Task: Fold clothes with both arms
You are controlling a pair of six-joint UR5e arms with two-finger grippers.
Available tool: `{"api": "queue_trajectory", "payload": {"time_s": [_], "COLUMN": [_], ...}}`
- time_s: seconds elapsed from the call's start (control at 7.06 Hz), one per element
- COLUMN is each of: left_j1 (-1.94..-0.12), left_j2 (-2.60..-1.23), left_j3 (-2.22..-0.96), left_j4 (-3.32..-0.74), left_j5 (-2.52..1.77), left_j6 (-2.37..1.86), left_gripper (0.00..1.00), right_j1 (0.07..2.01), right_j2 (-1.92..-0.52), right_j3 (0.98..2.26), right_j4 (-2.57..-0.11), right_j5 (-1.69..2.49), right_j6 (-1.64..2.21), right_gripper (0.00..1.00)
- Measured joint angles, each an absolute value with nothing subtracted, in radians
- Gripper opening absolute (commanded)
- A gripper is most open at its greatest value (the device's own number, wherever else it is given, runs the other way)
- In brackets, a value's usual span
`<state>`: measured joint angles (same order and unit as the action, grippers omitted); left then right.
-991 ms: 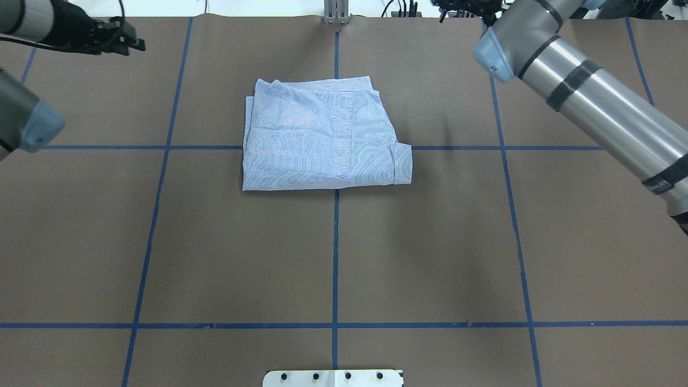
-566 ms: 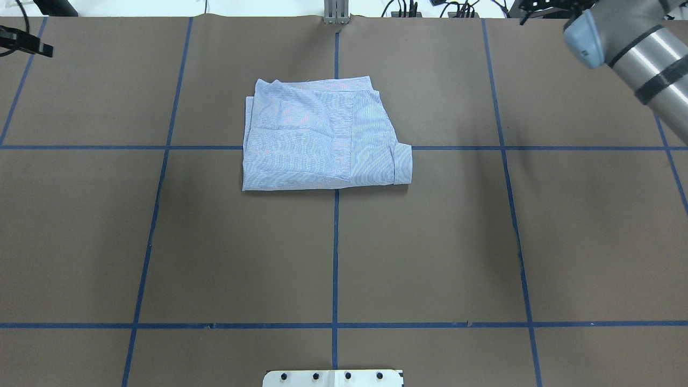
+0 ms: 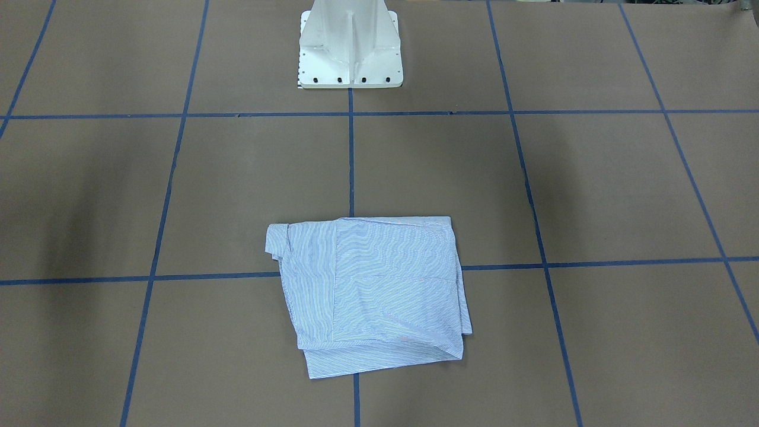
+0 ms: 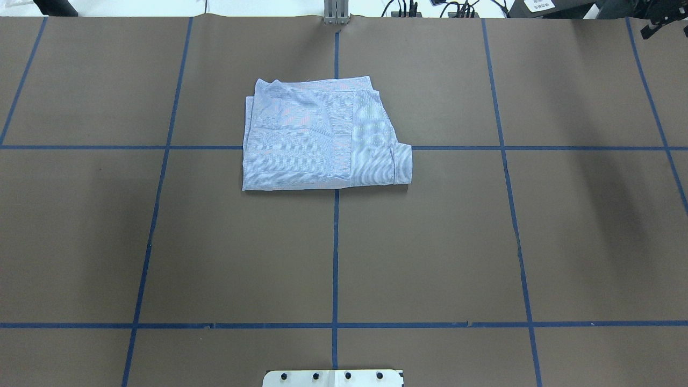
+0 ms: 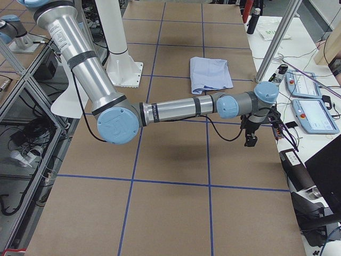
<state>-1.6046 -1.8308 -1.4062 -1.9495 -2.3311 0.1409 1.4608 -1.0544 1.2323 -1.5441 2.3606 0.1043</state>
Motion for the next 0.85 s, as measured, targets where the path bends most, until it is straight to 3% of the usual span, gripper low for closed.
{"api": "queue_trajectory", "payload": {"time_s": [0.85], "left_j1": [-1.694], "left_j2": [-1.663], "left_j3": [-1.577], "left_j4": [-1.876], "left_j5": [-2.364], "left_j6": [0.223], "left_gripper": [1.0], "right_j1": [1.517], "right_j2": [-1.172], "right_j3": [1.397], "right_j4": [-1.63], "right_j5": [2.343], "right_j6": [-0.09], "right_gripper": [1.0]}}
